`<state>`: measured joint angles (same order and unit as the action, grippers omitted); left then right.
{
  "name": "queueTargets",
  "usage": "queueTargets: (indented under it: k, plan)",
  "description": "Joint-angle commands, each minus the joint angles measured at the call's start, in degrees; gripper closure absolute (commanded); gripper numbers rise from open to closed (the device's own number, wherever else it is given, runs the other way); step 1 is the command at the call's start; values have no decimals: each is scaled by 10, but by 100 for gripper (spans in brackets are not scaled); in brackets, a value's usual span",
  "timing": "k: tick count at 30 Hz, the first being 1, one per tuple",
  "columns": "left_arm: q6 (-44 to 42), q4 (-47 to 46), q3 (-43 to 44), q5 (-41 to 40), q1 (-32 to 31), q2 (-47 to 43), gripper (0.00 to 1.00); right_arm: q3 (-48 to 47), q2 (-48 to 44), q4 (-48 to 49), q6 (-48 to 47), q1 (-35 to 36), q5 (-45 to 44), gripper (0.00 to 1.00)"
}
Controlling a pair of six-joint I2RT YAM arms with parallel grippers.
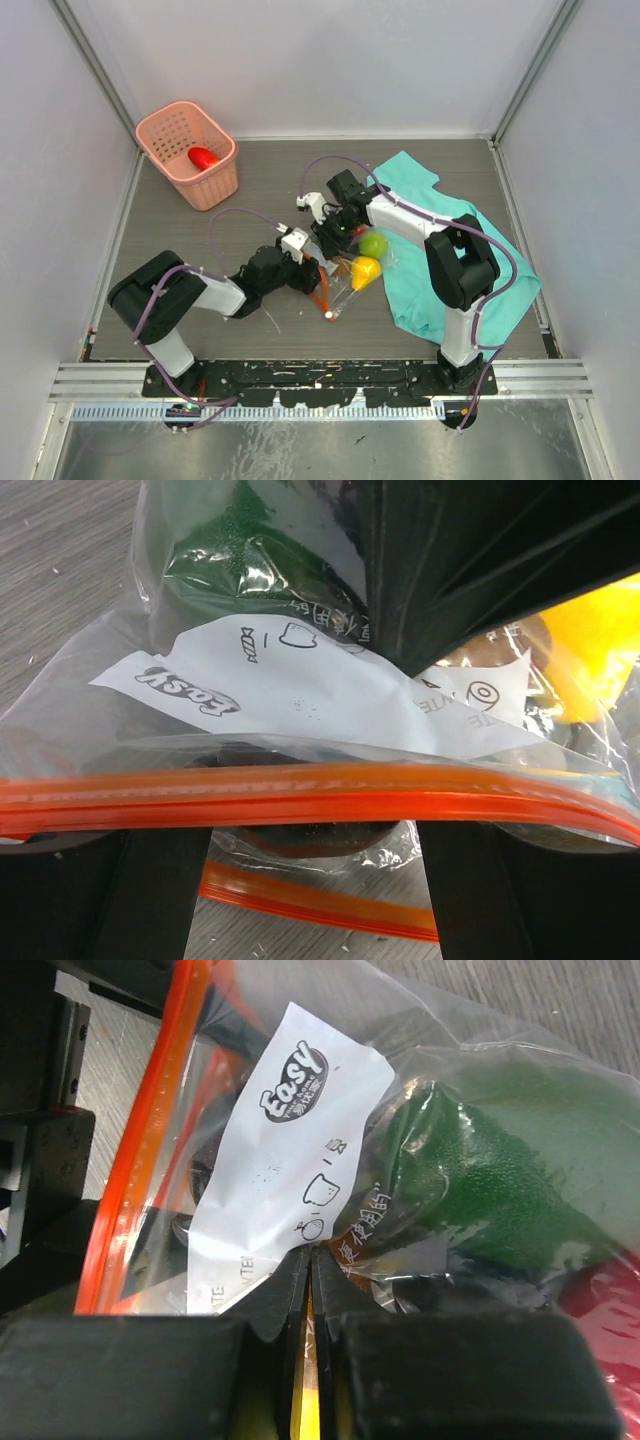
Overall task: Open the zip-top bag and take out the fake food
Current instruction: Pick up the fake fruit from the zipper food storage bag.
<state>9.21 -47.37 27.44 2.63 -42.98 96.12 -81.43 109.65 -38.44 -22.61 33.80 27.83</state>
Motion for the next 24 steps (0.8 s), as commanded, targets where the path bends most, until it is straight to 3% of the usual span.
queueTargets:
  k: [1,6,9,11,17,24]
  plan:
    - [4,33,37,-25,3,-10,23,-8,-1,-13,-9,2,27,90]
    - [1,47,57,-26,3,-7,24,-11,5,-19,-10,2,42,90]
    - [-3,50,66,-22,3,-3,31,-12,9,-23,-10,2,53,90]
    - [-3,55,73,-15,3,0,37,-15,9,-26,-10,2,58,90]
    - [3,64,67,-4,3,-11,70,-16,-2,-29,-12,-3,68,90]
    - [27,126,52,28,3,-73,87,-14,-23,-36,-17,-35,99,90]
